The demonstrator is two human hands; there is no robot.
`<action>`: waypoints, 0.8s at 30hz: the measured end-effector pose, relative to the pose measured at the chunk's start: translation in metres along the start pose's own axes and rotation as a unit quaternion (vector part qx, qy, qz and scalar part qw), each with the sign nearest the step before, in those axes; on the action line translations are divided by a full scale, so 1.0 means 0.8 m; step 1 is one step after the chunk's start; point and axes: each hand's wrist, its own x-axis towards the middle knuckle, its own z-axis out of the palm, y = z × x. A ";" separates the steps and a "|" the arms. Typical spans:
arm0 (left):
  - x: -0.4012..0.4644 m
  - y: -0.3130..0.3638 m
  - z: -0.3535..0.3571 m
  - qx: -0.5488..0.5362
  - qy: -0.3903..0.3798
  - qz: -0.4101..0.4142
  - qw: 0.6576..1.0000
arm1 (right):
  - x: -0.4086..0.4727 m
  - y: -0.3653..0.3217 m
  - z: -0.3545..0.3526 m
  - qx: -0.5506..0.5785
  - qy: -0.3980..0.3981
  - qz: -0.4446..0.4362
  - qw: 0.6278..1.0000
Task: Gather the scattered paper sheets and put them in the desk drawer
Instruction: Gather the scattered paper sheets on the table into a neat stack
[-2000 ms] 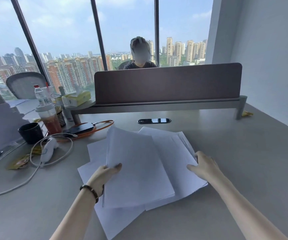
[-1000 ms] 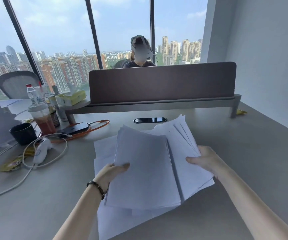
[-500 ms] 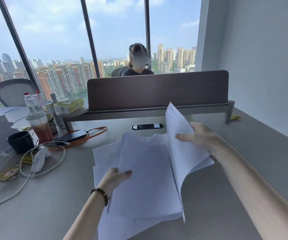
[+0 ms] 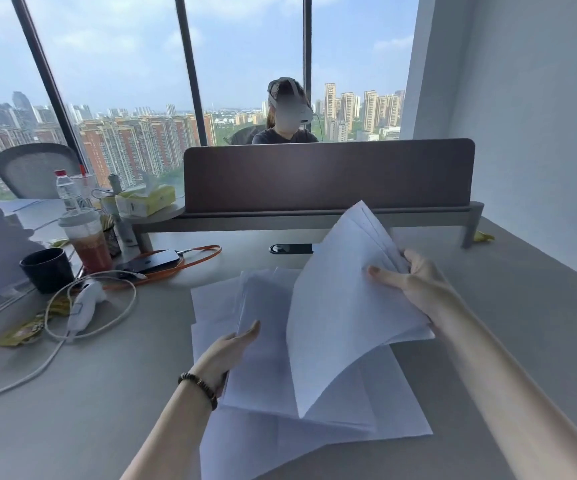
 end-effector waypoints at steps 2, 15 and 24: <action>0.000 -0.003 0.001 0.001 -0.005 0.002 1.000 | 0.003 0.033 -0.006 -0.035 0.010 0.034 0.999; -0.009 0.000 0.001 -0.002 -0.025 0.016 1.000 | 0.005 0.117 -0.013 -0.207 -0.005 0.018 0.978; -0.010 0.006 0.006 0.001 -0.026 0.036 0.999 | -0.001 0.124 0.006 -0.090 0.019 0.043 0.995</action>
